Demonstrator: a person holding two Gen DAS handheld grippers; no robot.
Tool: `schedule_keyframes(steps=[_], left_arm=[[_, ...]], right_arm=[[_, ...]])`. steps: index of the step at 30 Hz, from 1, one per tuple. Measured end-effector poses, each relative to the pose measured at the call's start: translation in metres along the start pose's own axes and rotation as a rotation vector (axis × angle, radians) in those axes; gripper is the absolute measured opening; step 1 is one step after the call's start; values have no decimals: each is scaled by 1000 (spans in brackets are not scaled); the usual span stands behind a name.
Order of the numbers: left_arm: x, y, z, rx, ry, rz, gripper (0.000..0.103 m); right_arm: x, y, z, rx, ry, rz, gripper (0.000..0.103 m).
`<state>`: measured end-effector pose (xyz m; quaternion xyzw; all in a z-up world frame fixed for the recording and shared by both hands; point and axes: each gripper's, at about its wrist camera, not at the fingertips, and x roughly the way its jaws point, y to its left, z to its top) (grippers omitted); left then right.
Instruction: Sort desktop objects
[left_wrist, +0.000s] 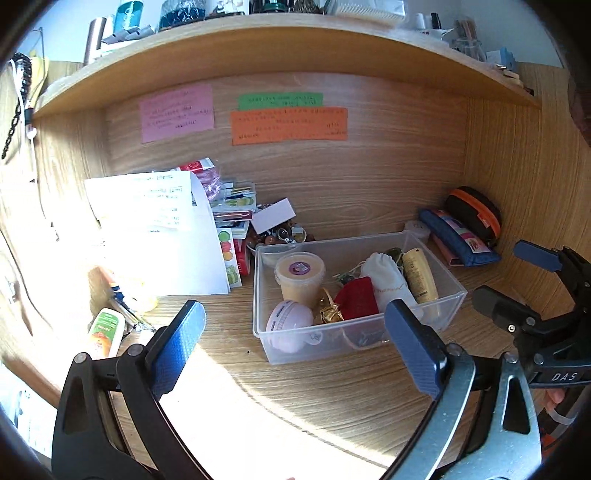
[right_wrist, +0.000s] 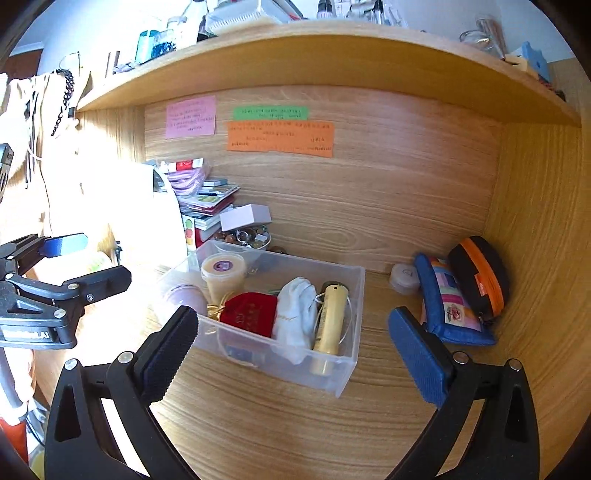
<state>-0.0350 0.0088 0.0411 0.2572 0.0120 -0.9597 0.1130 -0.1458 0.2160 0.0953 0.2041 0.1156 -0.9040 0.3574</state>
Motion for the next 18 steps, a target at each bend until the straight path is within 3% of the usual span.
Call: schedule_keyframes(steps=[10, 18], left_arm=[[-23, -11, -14, 17, -48, 40, 99], [-25, -18, -19, 12, -53, 20, 99]], right_arm=[[-28, 2, -17, 70, -23, -37, 103], [-35, -1, -24, 86, -22, -53, 103]])
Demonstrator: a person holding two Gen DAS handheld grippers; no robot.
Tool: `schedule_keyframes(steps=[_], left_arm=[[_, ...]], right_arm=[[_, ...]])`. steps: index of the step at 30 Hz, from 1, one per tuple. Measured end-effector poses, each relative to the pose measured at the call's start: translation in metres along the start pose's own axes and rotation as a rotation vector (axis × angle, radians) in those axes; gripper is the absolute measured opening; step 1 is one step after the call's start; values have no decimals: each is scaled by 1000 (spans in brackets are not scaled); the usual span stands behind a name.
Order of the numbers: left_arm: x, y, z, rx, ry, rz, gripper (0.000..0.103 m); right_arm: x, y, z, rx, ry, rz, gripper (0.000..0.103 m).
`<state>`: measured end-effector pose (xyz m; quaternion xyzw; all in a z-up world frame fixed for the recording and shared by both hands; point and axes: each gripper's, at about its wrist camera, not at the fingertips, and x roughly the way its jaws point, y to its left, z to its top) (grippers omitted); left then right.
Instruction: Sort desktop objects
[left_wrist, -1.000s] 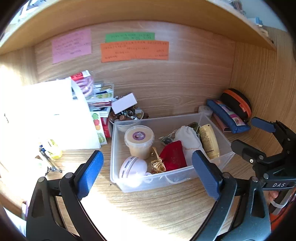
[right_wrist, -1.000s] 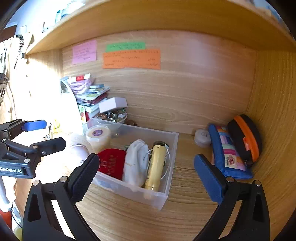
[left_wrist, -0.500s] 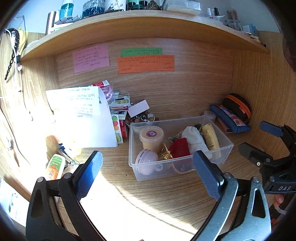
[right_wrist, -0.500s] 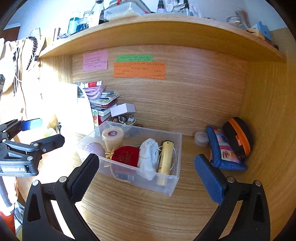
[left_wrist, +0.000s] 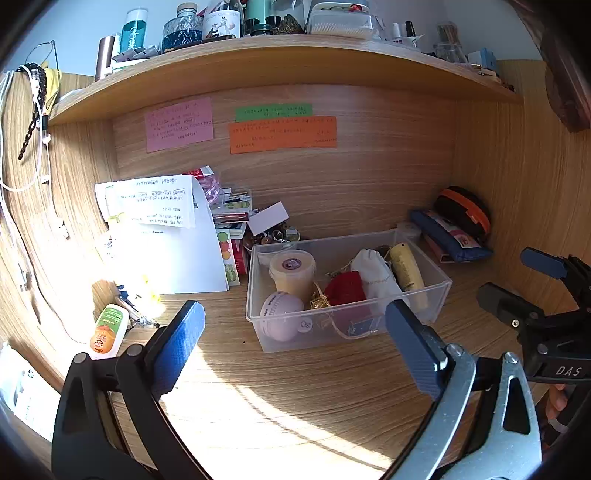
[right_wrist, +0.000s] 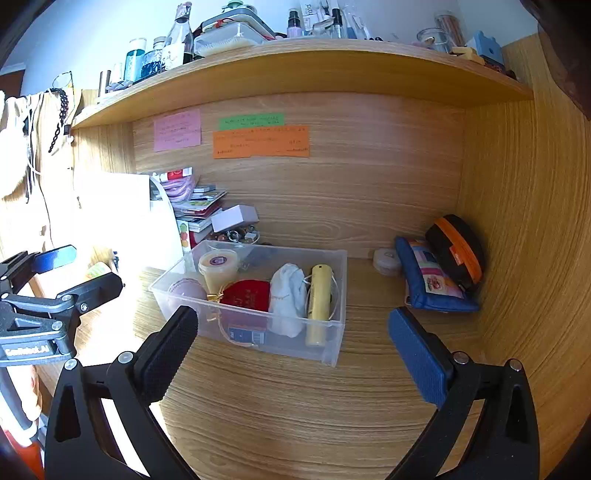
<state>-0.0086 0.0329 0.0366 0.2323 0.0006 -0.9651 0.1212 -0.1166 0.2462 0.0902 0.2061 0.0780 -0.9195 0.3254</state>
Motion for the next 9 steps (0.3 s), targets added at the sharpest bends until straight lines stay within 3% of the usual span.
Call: schedule_keyframes(steps=[9], left_arm=[[9, -3, -1, -7, 2, -10, 99]], right_arm=[[9, -7, -2, 4, 21, -10, 103]])
